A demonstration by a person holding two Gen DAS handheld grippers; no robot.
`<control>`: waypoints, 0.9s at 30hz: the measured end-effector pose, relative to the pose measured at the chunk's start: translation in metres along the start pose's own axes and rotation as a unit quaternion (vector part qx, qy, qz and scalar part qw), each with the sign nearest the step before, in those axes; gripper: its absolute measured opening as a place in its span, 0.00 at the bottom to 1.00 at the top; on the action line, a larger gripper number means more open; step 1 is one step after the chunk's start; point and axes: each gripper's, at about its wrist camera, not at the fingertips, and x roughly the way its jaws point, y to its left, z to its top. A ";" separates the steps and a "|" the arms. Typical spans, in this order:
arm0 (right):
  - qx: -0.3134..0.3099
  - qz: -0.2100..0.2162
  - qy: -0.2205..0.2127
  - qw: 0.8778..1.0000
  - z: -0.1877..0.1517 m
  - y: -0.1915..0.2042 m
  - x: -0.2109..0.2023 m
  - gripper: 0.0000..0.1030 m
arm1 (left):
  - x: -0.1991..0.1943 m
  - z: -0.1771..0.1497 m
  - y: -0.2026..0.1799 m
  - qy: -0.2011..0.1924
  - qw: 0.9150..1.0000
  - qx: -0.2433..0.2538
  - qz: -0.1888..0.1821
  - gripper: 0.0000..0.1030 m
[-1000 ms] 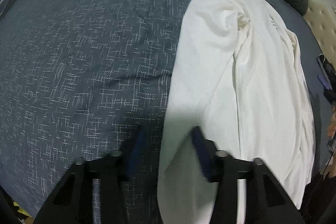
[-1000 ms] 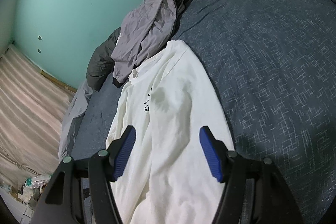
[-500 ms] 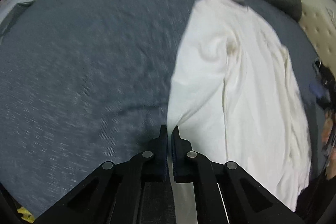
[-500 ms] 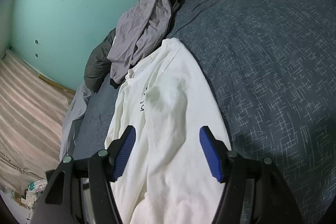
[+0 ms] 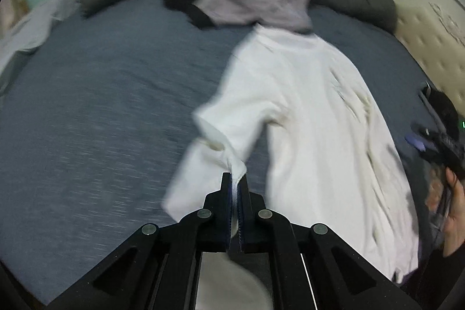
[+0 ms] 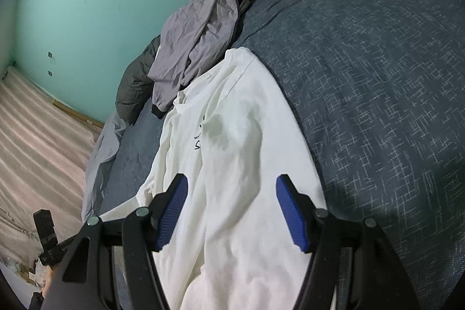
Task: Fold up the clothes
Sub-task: 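Open both grippers and smooth the shirt flat on the bed, then grasp a white shirt sleeve with the left gripper and pull it outward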
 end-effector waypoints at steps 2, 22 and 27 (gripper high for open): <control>0.000 -0.001 0.000 1.000 0.000 -0.001 0.000 0.62 | 0.025 -0.006 -0.017 0.025 1.000 0.012 -0.012 0.03; 0.001 0.000 0.005 1.000 -0.001 0.002 0.005 0.62 | 0.009 -0.051 0.055 0.050 0.996 -0.073 -0.009 0.59; -0.002 -0.002 0.008 1.000 -0.003 0.002 0.006 0.62 | 0.031 -0.078 0.071 0.096 0.992 -0.080 -0.009 0.59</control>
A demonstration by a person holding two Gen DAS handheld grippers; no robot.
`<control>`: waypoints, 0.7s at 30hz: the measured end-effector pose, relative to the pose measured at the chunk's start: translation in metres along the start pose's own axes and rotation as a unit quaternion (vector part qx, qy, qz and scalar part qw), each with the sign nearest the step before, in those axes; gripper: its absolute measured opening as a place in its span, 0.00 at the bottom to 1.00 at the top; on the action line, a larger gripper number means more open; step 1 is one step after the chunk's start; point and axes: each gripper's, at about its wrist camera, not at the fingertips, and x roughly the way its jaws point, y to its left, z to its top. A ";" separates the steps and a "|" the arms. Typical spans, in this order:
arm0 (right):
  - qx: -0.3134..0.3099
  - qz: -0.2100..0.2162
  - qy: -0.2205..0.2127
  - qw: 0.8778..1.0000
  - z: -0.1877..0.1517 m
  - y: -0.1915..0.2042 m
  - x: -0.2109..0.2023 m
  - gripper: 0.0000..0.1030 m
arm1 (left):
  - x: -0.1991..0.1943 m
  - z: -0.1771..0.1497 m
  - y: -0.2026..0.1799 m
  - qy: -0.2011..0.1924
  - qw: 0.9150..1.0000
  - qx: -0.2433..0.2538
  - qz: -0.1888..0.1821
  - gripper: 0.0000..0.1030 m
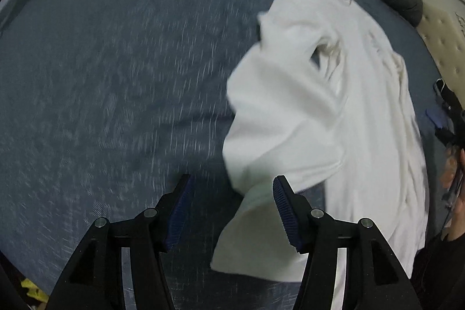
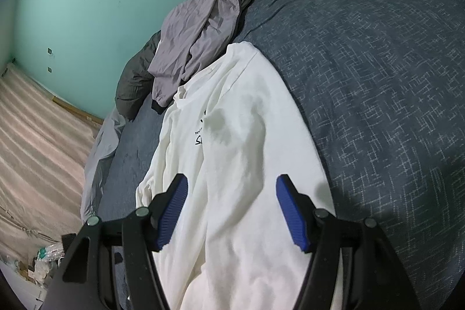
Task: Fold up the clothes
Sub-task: 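Grasp a white shirt sleeve with the left gripper and pull it outward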
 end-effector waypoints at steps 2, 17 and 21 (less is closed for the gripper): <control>0.001 0.000 0.001 1.000 0.000 0.000 0.001 0.62 | 0.008 -0.002 0.002 0.006 1.000 0.003 -0.007 0.59; 0.011 -0.002 0.001 1.000 0.000 -0.005 0.001 0.62 | -0.033 -0.001 -0.014 -0.016 0.992 0.105 0.065 0.03; 0.014 -0.001 0.002 1.000 0.000 -0.005 0.001 0.62 | -0.073 0.017 0.013 -0.044 0.987 0.097 0.120 0.03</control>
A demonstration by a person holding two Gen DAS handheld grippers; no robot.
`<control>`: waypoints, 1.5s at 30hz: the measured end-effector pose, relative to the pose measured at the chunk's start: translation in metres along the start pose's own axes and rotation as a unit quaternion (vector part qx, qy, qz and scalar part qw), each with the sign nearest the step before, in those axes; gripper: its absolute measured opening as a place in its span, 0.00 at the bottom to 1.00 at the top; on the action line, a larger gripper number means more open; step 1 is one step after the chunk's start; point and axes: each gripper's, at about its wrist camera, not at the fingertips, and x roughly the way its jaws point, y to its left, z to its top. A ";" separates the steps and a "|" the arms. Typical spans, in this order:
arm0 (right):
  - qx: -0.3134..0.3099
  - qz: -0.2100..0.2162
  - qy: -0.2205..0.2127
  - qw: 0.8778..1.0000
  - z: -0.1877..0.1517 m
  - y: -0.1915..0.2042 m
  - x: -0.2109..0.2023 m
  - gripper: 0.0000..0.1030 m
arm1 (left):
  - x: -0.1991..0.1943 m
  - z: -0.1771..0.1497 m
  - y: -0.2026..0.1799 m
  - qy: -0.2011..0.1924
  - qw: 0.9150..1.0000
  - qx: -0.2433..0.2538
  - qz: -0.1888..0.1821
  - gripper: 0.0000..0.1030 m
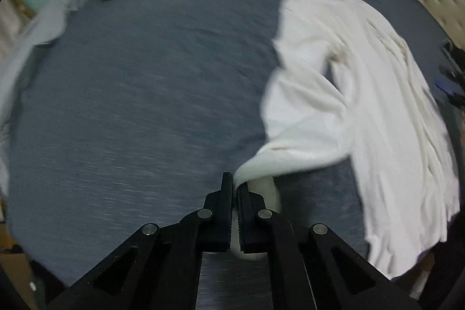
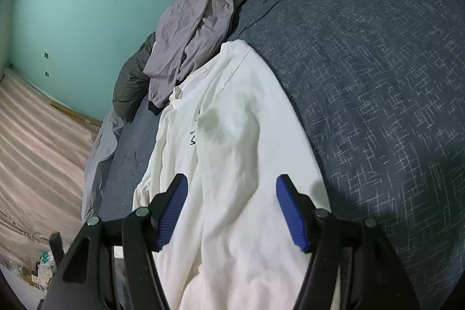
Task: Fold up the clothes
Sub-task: 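Grasp a white shirt sleeve with the left gripper and pull it outward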
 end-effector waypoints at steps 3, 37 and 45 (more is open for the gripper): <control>-0.003 0.000 0.001 1.000 -0.001 0.002 0.000 0.62 | -0.013 0.006 0.034 -0.009 0.999 -0.027 0.035 0.03; -0.060 -0.097 0.062 0.992 -0.047 0.011 -0.065 0.62 | 0.031 -0.050 0.142 -0.010 0.993 -0.114 0.007 0.29; -0.096 -0.139 0.161 0.972 -0.087 0.016 -0.083 0.62 | 0.011 -0.070 0.131 -0.039 0.990 -0.130 -0.038 0.42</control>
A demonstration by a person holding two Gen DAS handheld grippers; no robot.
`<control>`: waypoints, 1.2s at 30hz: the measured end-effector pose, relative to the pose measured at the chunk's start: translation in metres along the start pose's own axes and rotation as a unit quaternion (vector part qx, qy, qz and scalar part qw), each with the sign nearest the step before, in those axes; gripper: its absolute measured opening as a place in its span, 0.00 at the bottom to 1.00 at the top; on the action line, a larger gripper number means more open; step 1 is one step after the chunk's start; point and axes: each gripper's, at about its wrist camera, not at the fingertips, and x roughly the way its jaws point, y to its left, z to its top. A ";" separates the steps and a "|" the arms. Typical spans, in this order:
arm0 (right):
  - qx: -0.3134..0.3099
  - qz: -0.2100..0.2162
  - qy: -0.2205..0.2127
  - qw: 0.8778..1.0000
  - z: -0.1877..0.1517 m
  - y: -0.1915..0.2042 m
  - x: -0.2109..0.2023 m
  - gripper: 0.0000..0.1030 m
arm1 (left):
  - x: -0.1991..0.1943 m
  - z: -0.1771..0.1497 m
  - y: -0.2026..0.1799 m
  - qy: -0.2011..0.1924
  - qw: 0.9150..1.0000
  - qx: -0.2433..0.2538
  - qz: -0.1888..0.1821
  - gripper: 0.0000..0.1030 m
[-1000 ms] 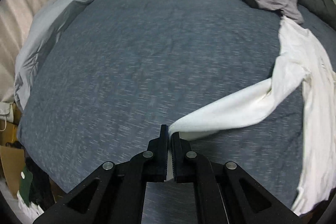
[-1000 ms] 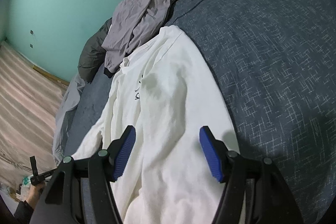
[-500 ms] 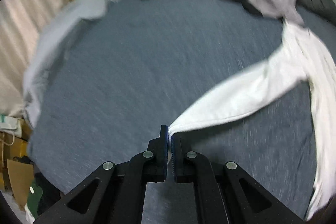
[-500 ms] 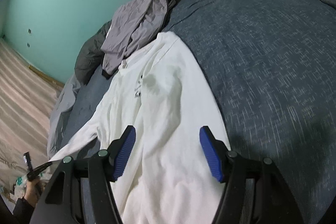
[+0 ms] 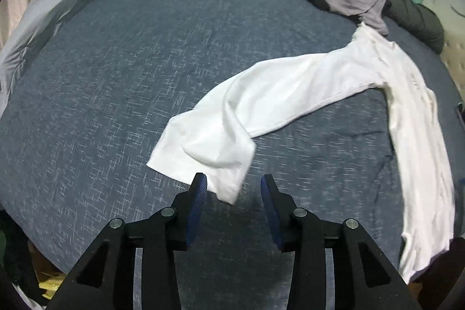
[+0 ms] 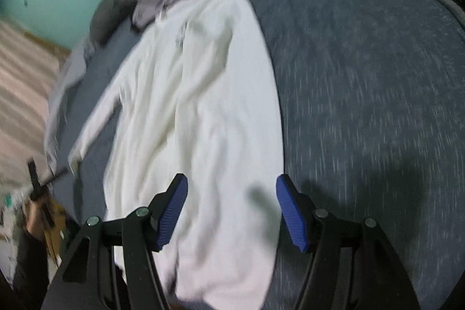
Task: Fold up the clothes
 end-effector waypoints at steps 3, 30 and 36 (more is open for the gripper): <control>0.002 -0.012 0.027 1.000 -0.016 0.000 0.002 0.62 | -0.015 -0.005 -0.002 -0.014 1.000 -0.002 -0.013 0.49; 0.024 0.020 0.047 0.998 -0.078 -0.012 0.016 0.08 | -0.074 -0.012 -0.040 -0.062 0.997 0.011 -0.039 0.54; 0.022 0.033 -0.007 0.999 -0.057 -0.024 -0.024 0.03 | -0.078 -0.007 -0.043 -0.061 0.997 0.005 -0.038 0.54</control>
